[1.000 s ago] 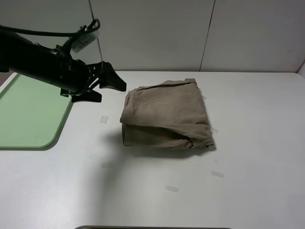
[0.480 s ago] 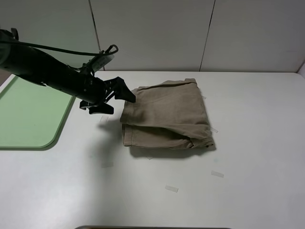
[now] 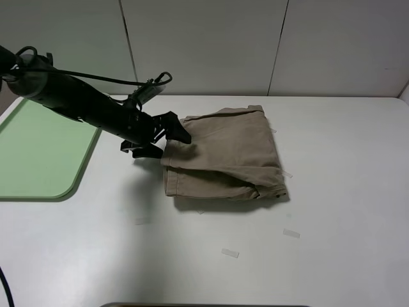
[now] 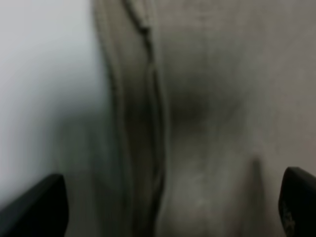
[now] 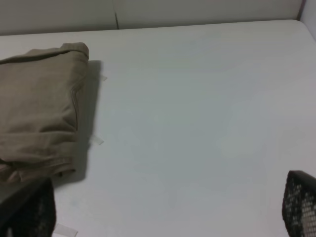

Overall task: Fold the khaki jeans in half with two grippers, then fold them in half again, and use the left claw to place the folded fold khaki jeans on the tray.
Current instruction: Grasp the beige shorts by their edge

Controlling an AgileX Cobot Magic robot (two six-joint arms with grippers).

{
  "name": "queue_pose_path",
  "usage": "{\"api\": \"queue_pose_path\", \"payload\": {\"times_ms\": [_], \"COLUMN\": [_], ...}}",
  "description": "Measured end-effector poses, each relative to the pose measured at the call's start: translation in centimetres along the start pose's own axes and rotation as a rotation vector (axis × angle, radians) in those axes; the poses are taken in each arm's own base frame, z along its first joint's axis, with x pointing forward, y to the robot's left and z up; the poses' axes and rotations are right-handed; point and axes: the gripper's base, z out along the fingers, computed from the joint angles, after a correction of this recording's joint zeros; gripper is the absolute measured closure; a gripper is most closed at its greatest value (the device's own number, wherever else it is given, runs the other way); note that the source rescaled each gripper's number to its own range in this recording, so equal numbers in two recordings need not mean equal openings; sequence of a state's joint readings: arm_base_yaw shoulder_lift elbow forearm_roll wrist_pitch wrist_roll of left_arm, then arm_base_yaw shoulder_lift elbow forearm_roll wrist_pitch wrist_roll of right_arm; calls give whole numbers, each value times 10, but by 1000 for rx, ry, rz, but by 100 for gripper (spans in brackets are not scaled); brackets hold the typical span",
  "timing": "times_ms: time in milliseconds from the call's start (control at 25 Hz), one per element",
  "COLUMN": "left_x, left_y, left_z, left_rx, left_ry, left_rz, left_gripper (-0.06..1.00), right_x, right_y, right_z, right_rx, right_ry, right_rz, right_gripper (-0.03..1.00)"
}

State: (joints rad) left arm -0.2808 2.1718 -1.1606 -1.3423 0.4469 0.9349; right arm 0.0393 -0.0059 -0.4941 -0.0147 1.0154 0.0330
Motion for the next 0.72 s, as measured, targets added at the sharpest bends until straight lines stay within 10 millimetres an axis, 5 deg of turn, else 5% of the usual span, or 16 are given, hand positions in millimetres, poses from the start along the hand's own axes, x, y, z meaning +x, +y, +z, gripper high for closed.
{"api": "queue_pose_path", "payload": {"times_ms": [440, 560, 720], "left_x": [4, 7, 11], "left_y": [-21, -24, -22], "left_z": [32, 37, 43], "left_rx": [55, 48, 34], "left_ry": [12, 12, 20], "left_rz": [13, 9, 8], "left_gripper": [12, 22, 50], "right_x": [0, 0, 0], "right_y": [0, 0, 0], "right_z": [0, 0, 0], "right_rx": [0, 0, 3], "right_ry": [0, 0, 0], "right_rz": [0, 0, -2], "right_gripper": [-3, -3, -3]}}
